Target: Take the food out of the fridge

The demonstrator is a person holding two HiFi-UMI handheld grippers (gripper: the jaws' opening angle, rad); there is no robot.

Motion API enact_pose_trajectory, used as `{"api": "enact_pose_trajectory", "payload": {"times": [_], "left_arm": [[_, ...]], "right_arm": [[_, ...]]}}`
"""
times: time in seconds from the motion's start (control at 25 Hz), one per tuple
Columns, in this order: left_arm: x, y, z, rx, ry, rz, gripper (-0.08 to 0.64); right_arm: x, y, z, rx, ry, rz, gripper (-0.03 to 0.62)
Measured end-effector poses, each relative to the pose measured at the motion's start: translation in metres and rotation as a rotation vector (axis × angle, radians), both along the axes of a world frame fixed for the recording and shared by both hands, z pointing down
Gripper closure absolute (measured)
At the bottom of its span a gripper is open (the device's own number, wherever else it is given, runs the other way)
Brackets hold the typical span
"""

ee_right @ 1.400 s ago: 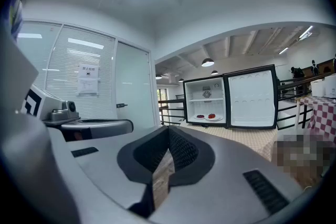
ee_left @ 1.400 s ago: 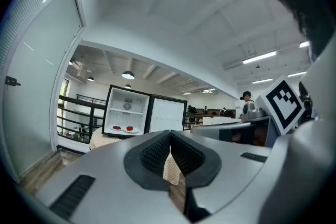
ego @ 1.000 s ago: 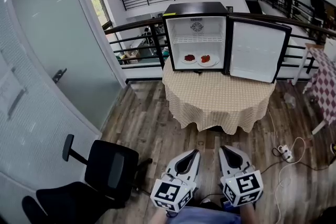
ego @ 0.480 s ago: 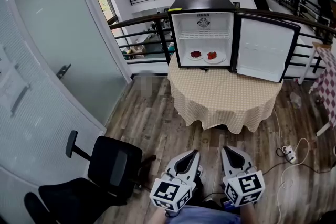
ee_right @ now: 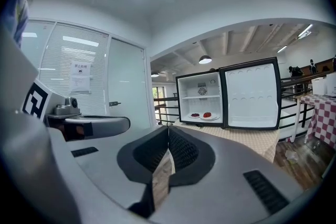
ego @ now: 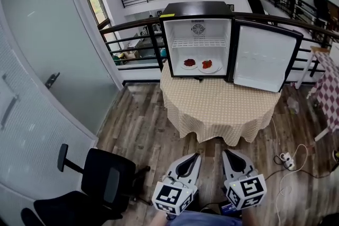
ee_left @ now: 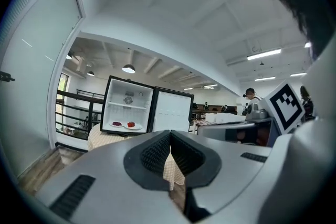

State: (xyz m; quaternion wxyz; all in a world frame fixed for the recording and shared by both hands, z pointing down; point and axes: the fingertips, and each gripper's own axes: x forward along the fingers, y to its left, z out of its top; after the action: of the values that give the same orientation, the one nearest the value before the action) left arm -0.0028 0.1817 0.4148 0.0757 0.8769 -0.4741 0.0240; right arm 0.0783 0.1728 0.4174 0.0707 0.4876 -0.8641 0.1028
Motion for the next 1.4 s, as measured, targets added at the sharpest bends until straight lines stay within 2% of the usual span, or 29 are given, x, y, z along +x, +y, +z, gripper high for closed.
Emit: {"api": "enact_pose_trajectory", "payload": {"times": [0.52, 0.84, 1.12, 1.4], "left_arm": [[-0.025, -0.145, -0.001, -0.032, -0.014, 0.036, 0.552], [-0.056, -0.213, 0.008, -0.041, -0.035, 0.045, 0.552], [-0.084, -0.262, 0.012, -0.044, -0.041, 0.041, 0.551], [-0.087, -0.293, 0.014, -0.037, -0.020, 0.090, 0.551]], "right_arm": [[-0.016, -0.135, 0.002, -0.062, -0.010, 0.067, 0.575], [-0.046, -0.206, 0.010, -0.088, -0.004, 0.072, 0.575], [-0.074, -0.250, 0.013, -0.099, 0.003, 0.072, 0.575], [-0.075, -0.275, 0.020, -0.109, 0.026, 0.125, 0.575]]}}
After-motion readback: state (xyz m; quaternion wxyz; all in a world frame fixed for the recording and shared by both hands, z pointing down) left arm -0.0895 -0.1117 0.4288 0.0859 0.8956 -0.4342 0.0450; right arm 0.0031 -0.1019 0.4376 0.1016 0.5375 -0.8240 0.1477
